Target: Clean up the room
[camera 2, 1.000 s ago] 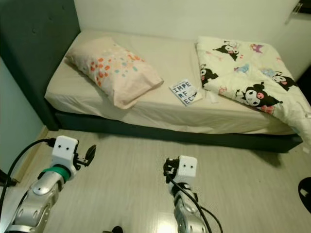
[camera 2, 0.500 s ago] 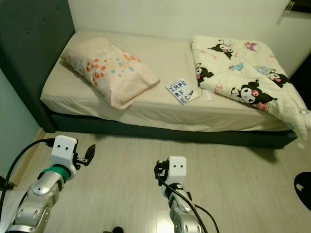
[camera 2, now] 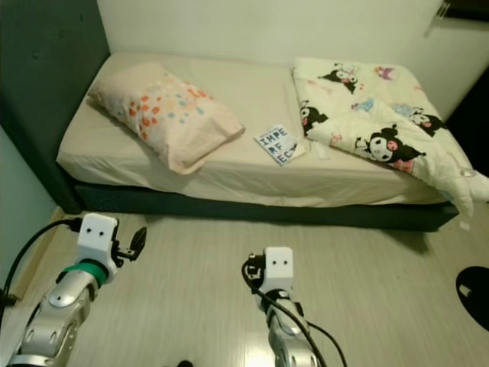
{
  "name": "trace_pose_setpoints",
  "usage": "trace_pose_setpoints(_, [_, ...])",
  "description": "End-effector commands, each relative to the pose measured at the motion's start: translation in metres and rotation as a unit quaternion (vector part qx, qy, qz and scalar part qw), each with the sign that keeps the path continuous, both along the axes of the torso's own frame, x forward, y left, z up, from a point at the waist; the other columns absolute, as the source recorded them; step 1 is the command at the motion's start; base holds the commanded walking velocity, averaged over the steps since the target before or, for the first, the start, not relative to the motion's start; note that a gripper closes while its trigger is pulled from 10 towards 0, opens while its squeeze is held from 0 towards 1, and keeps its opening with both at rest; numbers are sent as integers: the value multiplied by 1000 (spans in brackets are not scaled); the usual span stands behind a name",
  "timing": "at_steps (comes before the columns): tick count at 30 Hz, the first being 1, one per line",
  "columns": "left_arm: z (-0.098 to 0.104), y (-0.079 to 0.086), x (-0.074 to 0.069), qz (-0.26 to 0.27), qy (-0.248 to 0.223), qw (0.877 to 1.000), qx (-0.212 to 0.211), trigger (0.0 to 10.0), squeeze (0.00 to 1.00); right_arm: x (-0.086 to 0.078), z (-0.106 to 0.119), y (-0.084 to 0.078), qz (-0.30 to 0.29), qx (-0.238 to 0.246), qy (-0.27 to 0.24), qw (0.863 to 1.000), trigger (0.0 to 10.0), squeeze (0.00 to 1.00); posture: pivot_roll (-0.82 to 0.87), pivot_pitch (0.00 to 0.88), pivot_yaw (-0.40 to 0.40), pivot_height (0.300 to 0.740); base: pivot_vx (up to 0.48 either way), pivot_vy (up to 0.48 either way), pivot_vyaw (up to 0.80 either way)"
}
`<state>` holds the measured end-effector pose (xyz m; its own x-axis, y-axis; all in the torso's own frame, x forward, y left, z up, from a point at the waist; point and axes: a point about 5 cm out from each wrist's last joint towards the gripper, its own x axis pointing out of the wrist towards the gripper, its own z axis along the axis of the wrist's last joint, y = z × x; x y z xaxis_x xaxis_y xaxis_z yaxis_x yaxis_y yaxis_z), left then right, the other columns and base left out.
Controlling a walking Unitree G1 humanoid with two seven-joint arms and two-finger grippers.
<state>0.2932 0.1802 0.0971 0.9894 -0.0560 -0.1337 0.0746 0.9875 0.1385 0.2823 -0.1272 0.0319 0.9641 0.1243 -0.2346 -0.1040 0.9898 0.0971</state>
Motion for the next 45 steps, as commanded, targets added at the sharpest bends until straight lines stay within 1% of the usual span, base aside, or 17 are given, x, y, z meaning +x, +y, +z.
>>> trace_pose_setpoints(1, [-4, -1, -2, -1, 11, 1000, -2, 10000, 0, -3, -5, -1, -1, -6, 11, 1000, 10000, 0, 141, 9, 43, 740, 289, 0, 0])
trace_pose_setpoints(3, [-4, -1, -2, -1, 11, 1000, -2, 10000, 0, -3, -5, -1, -2, -6, 11, 1000, 10000, 0, 141, 9, 43, 740, 289, 0, 0])
trace_pose_setpoints(9, [-10, -1, 0, 2, 26, 1000, 3, 10000, 0, -2, -7, -6, -27, -2, 19, 999, 10000, 0, 140, 8, 41, 740, 0, 0, 0])
trace_pose_setpoints(26, [-10, -2, 0, 4, 27, 1000, -3, 10000, 0, 0, -6, -6, -25, -7, 17, 1000, 10000, 0, 132, 4, 32, 740, 0, 0, 0])
trace_pose_setpoints(30, [-11, -1, 2, 8, 29, 1000, -9, 10000, 0, 1, -6, -6, -26, -6, 18, 1000, 10000, 0, 129, 5, 28, 740, 0, 0, 0])
trace_pose_setpoints(45, [-13, -2, 0, 6, 35, 999, -4, 10000, 0, 0, -8, -6, -23, -2, 23, 999, 10000, 0, 128, 15, 22, 740, 0, 0, 0])
